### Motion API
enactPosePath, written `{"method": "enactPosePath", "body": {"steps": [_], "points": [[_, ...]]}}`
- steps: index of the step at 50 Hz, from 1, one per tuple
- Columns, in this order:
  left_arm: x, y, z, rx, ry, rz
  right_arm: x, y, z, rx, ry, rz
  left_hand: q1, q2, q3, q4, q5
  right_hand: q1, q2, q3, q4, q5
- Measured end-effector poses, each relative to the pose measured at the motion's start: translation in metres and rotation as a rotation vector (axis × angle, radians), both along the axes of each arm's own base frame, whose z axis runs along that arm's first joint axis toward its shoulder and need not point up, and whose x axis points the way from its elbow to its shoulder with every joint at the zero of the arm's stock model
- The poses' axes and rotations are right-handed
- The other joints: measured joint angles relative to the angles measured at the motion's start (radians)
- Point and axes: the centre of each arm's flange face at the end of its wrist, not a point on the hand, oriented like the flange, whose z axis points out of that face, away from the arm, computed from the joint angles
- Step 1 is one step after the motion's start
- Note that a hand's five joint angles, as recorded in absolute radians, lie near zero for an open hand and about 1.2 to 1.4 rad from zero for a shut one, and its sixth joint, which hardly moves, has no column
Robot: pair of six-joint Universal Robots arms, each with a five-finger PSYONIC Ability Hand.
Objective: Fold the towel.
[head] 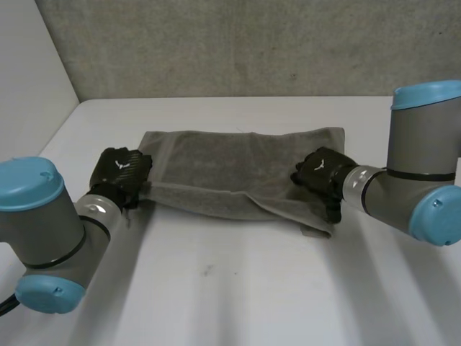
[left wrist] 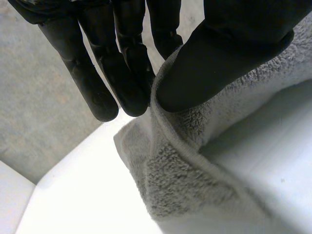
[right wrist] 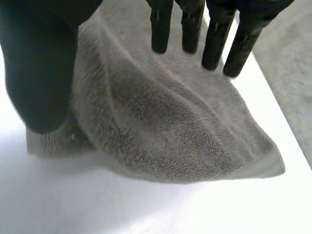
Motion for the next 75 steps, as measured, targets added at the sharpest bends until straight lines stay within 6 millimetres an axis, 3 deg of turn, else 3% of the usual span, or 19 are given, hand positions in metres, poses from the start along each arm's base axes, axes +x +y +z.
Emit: {"method": "enactPosePath", "body": {"steps": [3, 13, 19, 27, 42, 57, 62, 67, 75], "points": [[-0.002, 0.004, 0.007, -0.016, 0.009, -0.008, -0.005, 0.001, 0.007, 0.039, -0.107, -0.080, 0.000, 0.000, 0.000, 0.000, 0.000, -0.070, -0.100, -0.117, -0.101, -0.096], [0.002, -0.001, 0.031, -0.083, 0.038, 0.015, -0.037, 0.011, 0.014, 0.155, -0.432, -0.341, 0.000, 0.000, 0.000, 0.000, 0.000, -0.067, -0.094, -0.112, -0.098, -0.095], [0.012, -0.006, 0.046, -0.123, 0.057, 0.047, -0.068, 0.029, 0.004, 0.231, -0.570, -0.495, 0.000, 0.000, 0.000, 0.000, 0.000, 0.045, 0.051, 0.060, 0.057, 0.043], [0.012, -0.001, 0.047, -0.113, 0.072, 0.045, -0.080, 0.053, -0.021, 0.309, -0.579, -0.535, 0.000, 0.000, 0.000, 0.000, 0.000, 0.166, 0.198, 0.201, 0.200, 0.172], [0.012, 0.000, 0.042, -0.079, 0.106, 0.045, -0.061, 0.053, -0.044, 0.363, -0.611, -0.492, 0.000, 0.000, 0.000, 0.000, 0.000, 0.162, 0.191, 0.180, 0.181, 0.156], [0.013, -0.001, 0.041, -0.076, 0.104, 0.049, -0.014, 0.026, -0.066, 0.369, -0.614, -0.428, 0.000, 0.000, 0.000, 0.000, 0.000, 0.147, 0.171, 0.155, 0.155, 0.141], [0.014, -0.002, 0.040, -0.075, 0.103, 0.055, -0.006, 0.017, -0.071, 0.350, -0.612, -0.432, 0.000, 0.000, 0.000, 0.000, 0.000, 0.160, 0.181, 0.191, 0.193, 0.175], [0.016, -0.004, 0.040, -0.075, 0.102, 0.061, -0.002, 0.009, -0.071, 0.330, -0.620, -0.433, 0.000, 0.000, 0.000, 0.000, 0.000, 0.494, 0.595, 0.595, 0.598, 0.550], [0.017, -0.004, 0.040, -0.073, 0.102, 0.063, -0.003, 0.001, -0.058, 0.292, -0.648, -0.433, 0.000, 0.000, 0.000, 0.000, 0.000, 0.673, 0.835, 0.840, 0.853, 0.786]]}}
